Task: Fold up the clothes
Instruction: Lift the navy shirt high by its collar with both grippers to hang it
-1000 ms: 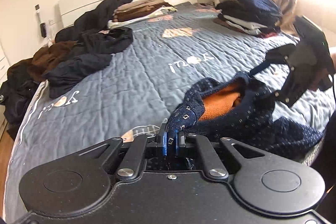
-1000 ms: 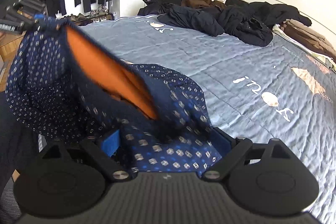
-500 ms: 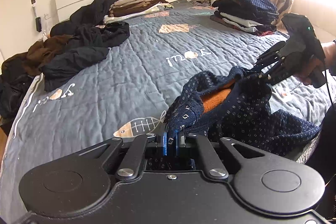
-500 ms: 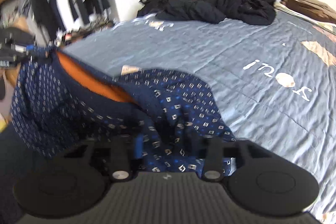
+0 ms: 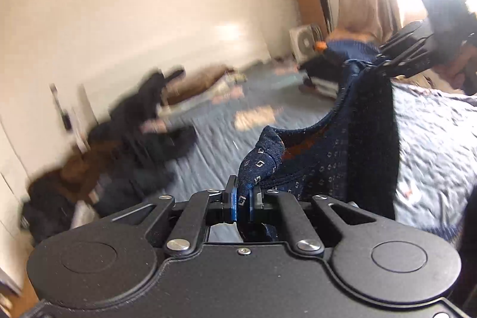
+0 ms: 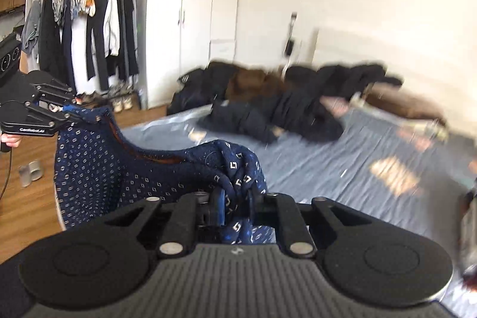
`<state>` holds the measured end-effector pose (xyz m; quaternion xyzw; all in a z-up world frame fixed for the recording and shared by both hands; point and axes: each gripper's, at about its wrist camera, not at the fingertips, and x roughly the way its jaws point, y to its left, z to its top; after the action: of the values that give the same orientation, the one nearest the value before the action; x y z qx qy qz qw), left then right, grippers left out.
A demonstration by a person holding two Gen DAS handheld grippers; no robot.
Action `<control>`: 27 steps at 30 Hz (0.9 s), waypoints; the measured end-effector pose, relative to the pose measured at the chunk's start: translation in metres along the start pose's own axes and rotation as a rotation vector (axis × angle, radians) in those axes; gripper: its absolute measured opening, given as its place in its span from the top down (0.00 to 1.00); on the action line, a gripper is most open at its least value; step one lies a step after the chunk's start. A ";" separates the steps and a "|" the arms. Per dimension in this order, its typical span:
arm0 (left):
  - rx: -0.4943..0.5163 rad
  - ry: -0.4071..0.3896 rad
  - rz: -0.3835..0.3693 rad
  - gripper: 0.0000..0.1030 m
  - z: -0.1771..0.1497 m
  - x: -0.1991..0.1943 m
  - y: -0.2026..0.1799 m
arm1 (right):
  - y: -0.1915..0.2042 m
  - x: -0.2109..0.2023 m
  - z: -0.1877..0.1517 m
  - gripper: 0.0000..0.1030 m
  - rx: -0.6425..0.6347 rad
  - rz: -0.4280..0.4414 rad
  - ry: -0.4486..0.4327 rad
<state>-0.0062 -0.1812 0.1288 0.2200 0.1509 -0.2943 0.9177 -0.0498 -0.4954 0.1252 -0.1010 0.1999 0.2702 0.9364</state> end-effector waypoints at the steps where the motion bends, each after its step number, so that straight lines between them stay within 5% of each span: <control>1: 0.020 -0.023 0.017 0.93 0.013 -0.005 0.000 | 0.000 -0.011 0.011 0.87 -0.015 -0.016 -0.017; 15: 0.280 -0.341 0.212 0.93 0.175 -0.121 -0.026 | 0.037 -0.189 0.148 0.87 -0.235 -0.281 -0.292; 22: 0.329 -0.461 0.281 0.94 0.220 -0.181 -0.039 | 0.078 -0.266 0.192 0.87 -0.406 -0.420 -0.354; 27: 0.346 -0.471 0.290 0.94 0.228 -0.185 -0.057 | 0.091 -0.270 0.200 0.87 -0.422 -0.445 -0.308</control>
<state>-0.1518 -0.2472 0.3820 0.3177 -0.1509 -0.2245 0.9088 -0.2442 -0.4862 0.4134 -0.2915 -0.0309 0.1066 0.9501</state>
